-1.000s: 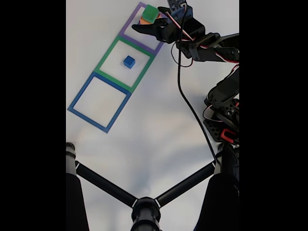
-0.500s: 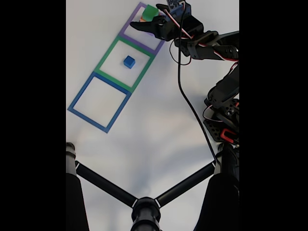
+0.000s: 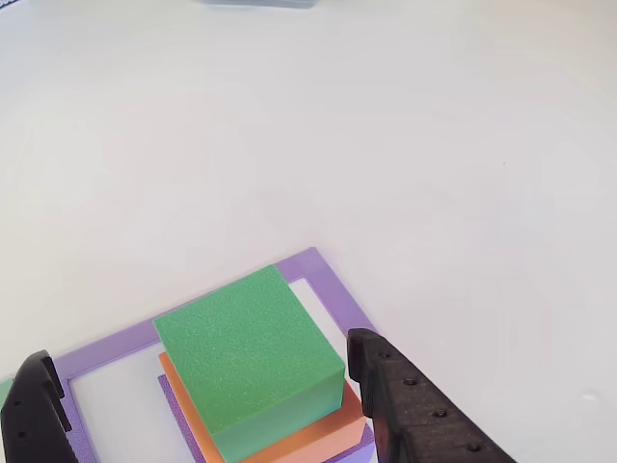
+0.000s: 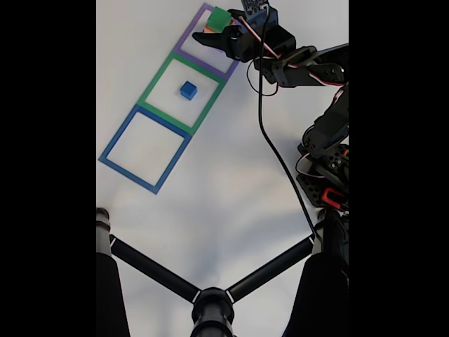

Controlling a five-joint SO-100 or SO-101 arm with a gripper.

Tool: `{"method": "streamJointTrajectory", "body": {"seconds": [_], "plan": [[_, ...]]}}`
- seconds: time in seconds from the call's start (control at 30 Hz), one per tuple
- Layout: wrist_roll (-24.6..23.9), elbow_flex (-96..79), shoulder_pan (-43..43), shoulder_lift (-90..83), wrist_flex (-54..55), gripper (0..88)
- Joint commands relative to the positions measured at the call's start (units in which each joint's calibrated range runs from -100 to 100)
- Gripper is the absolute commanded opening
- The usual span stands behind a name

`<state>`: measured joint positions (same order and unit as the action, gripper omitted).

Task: Tower of hanoi

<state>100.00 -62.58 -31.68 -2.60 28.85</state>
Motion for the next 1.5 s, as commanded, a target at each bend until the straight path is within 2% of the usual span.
{"method": "streamJointTrajectory", "body": {"seconds": [0.0, 0.57, 0.9, 1.47], "plan": [[0.00, 2.20, 1.07, -0.76, 1.30, 33.5], [0.00, 3.38, 1.83, -0.20, 1.22, 25.3], [0.00, 3.65, 1.83, 0.04, 0.65, 15.4], [0.00, 5.65, 1.98, 0.04, -1.69, 8.4]]}}
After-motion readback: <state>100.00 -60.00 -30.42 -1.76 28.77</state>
